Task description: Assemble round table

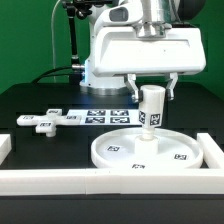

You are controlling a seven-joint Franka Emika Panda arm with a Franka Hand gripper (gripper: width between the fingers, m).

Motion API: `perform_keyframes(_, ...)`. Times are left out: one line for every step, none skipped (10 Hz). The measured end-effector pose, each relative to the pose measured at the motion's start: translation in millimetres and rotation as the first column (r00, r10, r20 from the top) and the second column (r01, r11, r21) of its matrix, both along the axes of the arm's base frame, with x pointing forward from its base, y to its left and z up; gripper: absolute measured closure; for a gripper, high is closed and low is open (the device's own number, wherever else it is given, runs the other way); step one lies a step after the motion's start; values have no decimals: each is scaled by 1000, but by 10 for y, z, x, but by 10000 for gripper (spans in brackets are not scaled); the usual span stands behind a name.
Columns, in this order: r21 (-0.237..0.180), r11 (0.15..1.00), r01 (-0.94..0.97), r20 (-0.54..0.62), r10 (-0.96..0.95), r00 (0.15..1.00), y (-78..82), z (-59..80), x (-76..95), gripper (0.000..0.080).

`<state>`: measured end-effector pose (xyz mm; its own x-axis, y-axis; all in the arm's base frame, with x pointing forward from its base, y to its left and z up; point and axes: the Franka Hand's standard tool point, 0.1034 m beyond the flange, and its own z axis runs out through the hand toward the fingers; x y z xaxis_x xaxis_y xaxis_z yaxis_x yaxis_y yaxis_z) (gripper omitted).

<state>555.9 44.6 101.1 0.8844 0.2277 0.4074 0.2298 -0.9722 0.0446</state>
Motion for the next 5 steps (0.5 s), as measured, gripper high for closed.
perform_keyframes(0,1000,0,-1,0,1000,0,-7,1,390)
perform_keyframes(0,1000,0,-2,0,1000,0,-14,3,390)
perform_keyframes(0,1000,0,-4,0,1000,-1,-26,0,390)
perform_keyframes(0,1000,1,-6,-1,1000,-4,-48,-8,390)
perform_keyframes(-1,1000,2,-4,-2,1000,-6,-72,-10,390)
